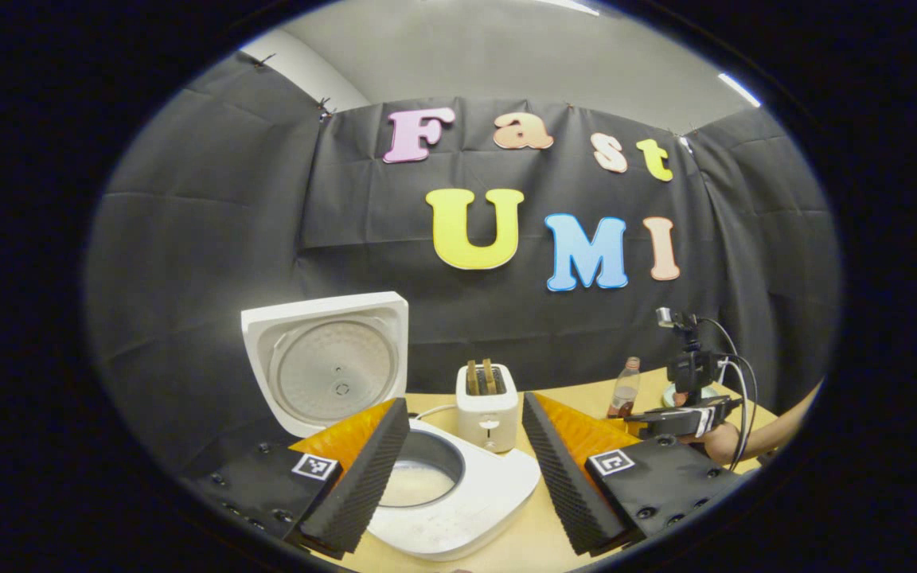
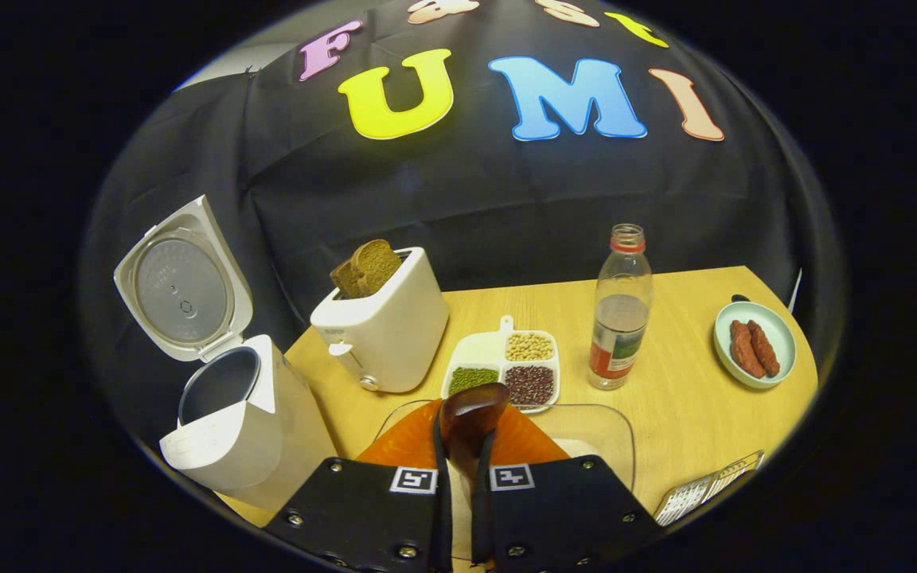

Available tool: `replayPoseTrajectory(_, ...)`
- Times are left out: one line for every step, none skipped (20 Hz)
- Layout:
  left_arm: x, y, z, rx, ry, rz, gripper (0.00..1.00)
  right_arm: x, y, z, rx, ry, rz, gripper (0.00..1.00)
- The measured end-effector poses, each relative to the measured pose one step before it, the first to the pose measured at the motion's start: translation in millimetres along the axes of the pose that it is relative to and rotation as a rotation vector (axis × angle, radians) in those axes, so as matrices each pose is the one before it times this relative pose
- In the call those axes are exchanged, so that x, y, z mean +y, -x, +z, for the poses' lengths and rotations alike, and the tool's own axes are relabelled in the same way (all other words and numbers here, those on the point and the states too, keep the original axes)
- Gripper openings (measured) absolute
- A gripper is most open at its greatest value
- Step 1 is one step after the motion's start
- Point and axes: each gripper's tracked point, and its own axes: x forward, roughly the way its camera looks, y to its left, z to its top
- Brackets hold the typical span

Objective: Close the left gripper, press the button to open the rice cooker; take a wooden spoon from the chopstick holder with the right hand, scoop a spoonful of rice and pour it into the rice cooker, then put the wooden spoon back into the chopstick holder.

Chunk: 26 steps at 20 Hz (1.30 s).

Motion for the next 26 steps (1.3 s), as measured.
replayPoseTrajectory(2.94,1.12,2.19,-0.00350,-0.00743,0.00374,0.99,8.98,1.09,-2.88,0.00295,-0.03075,0.03513,0.10)
replayPoseTrajectory(2.40,0.60,3.41,-0.00818,-0.00631,0.00398,0.99,5.93,1.72,-4.34,0.00458,-0.03362,0.03203,0.10)
replayPoseTrajectory(1.67,-0.19,3.55,-0.00651,-0.00174,0.00306,0.99,0.54,1.89,0.10,-0.00391,-0.03736,0.01660,0.10)
replayPoseTrajectory(1.41,0.48,-0.31,-0.00169,0.00167,0.00317,0.99,-3.88,-0.20,0.17,-0.00304,-0.04347,0.00638,0.10)
replayPoseTrajectory(-0.38,-0.54,0.00,-0.00012,0.00445,0.00056,0.95,-5.46,0.29,1.94,-0.00093,-0.04284,0.00524,0.10)
replayPoseTrajectory(-1.40,0.11,0.19,-0.00127,0.00618,-0.00313,0.99,-5.01,1.70,0.90,0.00208,-0.05668,0.01372,0.10)
replayPoseTrajectory(-1.68,-0.48,1.73,-0.00010,0.00397,-0.00466,0.99,-5.44,2.46,3.33,-0.00668,-0.07199,0.01339,0.10)
replayPoseTrajectory(-1.31,-0.54,-0.25,-0.00121,0.00200,-0.00273,0.95,-4.96,3.68,7.57,-0.01861,-0.06352,0.01472,0.10)
replayPoseTrajectory(-1.50,-1.29,1.81,-0.00124,-0.00052,-0.00123,0.95,-4.64,4.45,8.37,-0.02212,-0.05794,0.01015,0.10)
replayPoseTrajectory(-1.49,-0.44,1.07,-0.00144,-0.00300,0.00168,0.95,-5.91,5.63,8.15,-0.01874,-0.04583,0.00046,0.10)
replayPoseTrajectory(-1.95,0.68,1.21,-0.00424,-0.00463,-0.00160,0.99,-4.91,5.85,9.55,-0.01755,-0.03265,0.00007,0.10)
replayPoseTrajectory(-4.16,1.44,3.18,-0.01021,-0.00194,-0.00500,0.99,-3.67,6.56,9.24,-0.01582,-0.01758,0.00147,0.10)
replayPoseTrajectory(-2.84,-0.05,2.59,-0.00560,0.00043,-0.00609,0.94,-1.32,5.72,9.56,-0.01468,-0.01262,0.00264,0.10)
replayPoseTrajectory(-2.88,-0.58,-1.17,-0.00110,0.00001,-0.00547,0.98,-0.03,6.18,8.16,-0.01350,-0.01608,0.00876,0.10)
replayPoseTrajectory(-2.37,-1.00,-0.93,-0.00109,-0.00049,-0.00440,0.99,2.79,6.28,9.02,-0.01515,-0.02672,0.01349,0.10)
replayPoseTrajectory(-2.05,-1.63,-0.17,-0.00278,0.00102,-0.00310,0.99,3.36,5.66,8.19,-0.01398,-0.03402,0.01346,0.10)
replayPoseTrajectory(-2.62,-0.62,0.99,-0.00055,0.00142,-0.00160,0.99,4.56,5.09,7.99,-0.01220,-0.03104,0.01415,0.14)
replayPoseTrajectory(-1.20,0.90,-1.77,0.00076,-0.00023,-0.00098,0.99,4.21,4.70,8.40,-0.01452,-0.02348,0.01417,0.09)
replayPoseTrajectory(-0.30,0.91,0.37,-0.00270,-0.00048,-0.00042,0.99,5.68,3.92,8.20,-0.01525,-0.02926,0.01302,0.09)
replayPoseTrajectory(-0.23,0.40,1.05,-0.00544,0.00133,-0.00315,0.99,5.87,3.87,7.07,-0.01259,-0.03577,0.01663,0.10)
replayPoseTrajectory(-0.29,0.86,1.94,-0.00502,0.00109,-0.00212,0.99,6.89,4.28,6.24,-0.01277,-0.04251,0.01993,0.09)
replayPoseTrajectory(1.51,-1.12,-1.45,-0.00277,-0.00068,-0.00162,0.95,10.13,3.93,5.44,-0.00879,-0.04649,0.02510,0.10)
replayPoseTrajectory(1.39,0.87,-0.53,-0.00311,-0.00160,0.00056,0.95,9.49,2.53,3.13,-0.00545,-0.04847,0.02250,0.10)
replayPoseTrajectory(2.81,0.41,-1.58,-0.00136,0.00001,0.00073,0.99,9.70,0.96,1.04,-0.00179,-0.03987,0.01906,0.10)
replayPoseTrajectory(2.35,-0.03,-0.88,-0.00260,0.00118,0.00078,0.99,8.62,-0.07,0.44,-0.00184,-0.02722,0.02089,0.10)
replayPoseTrajectory(3.08,0.36,-3.31,0.00248,0.00037,0.00196,0.99,8.19,0.44,-2.10,0.00112,-0.00975,0.01283,0.10)
